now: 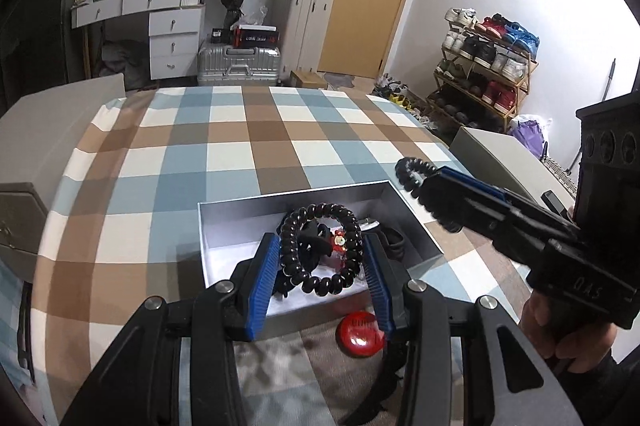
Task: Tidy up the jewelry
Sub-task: 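Carry both black bracelets over the grey box and release them inside, then withdraw both grippers from the grey box, then grasp the red China badge with the right gripper while the left gripper grasps the black comb clip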
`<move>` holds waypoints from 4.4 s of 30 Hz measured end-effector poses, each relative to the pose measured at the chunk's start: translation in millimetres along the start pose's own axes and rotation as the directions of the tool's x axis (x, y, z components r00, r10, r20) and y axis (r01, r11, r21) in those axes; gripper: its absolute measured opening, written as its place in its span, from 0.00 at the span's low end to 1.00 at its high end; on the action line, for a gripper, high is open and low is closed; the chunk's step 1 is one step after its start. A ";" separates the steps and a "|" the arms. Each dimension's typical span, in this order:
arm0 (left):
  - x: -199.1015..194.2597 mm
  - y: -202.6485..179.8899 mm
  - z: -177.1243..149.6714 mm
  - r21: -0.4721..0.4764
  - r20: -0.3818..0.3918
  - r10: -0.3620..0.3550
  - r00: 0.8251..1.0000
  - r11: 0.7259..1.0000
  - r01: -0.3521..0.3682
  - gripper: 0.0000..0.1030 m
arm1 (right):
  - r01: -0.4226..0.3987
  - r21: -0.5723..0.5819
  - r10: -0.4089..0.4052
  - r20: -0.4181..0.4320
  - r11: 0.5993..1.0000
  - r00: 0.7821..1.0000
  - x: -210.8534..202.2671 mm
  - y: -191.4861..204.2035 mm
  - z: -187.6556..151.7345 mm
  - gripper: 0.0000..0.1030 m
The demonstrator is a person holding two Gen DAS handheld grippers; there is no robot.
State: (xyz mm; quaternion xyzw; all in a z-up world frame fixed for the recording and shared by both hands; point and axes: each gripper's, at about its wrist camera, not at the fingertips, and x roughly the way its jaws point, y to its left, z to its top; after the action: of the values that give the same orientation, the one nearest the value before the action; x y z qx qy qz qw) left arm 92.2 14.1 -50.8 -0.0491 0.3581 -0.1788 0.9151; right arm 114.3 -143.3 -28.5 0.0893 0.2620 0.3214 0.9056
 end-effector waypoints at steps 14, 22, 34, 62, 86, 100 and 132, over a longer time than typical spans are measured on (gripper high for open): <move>21.1 0.6 1.5 -0.005 -0.042 -0.020 0.999 1.000 0.020 0.36 | 0.009 0.017 -0.008 -0.041 1.000 0.999 27.0 -19.7 -3.5 0.46; 26.7 0.9 4.1 -0.008 -0.050 -0.018 0.999 1.000 0.018 0.36 | 0.031 0.018 -0.029 -0.062 0.999 0.998 35.6 -24.7 -5.2 0.49; 12.9 4.1 -1.6 -0.044 -0.042 0.031 0.999 0.998 -0.033 0.69 | 0.071 0.029 -0.070 -0.027 0.997 0.997 17.4 -26.3 -6.3 0.73; -50.2 -0.8 -27.4 -0.054 0.086 0.169 0.982 0.985 -0.165 0.82 | 0.098 -0.012 -0.097 0.079 0.995 0.992 -67.7 27.4 -12.7 0.98; -35.8 -1.6 -106.7 -0.015 -0.096 0.116 0.989 0.993 -0.118 0.94 | 0.128 -0.002 -0.126 -0.202 0.992 0.971 -37.4 12.3 -93.5 0.99; -43.0 4.6 -118.8 -0.011 -0.093 0.129 0.987 0.991 -0.131 0.94 | 0.127 -0.052 -0.137 -0.338 0.991 0.931 39.7 22.7 -82.2 0.77; -34.8 11.8 -95.9 -0.110 -0.096 0.019 0.995 0.993 -0.030 0.94 | 0.211 -0.085 -0.223 -0.174 0.974 0.959 -19.4 16.4 -82.6 0.40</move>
State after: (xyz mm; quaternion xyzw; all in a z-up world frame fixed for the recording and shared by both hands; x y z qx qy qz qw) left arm 7.4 41.4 -102.1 -0.0871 0.4113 -0.1494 0.8949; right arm 48.9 -143.3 -84.9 0.0005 0.3413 0.2355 0.9100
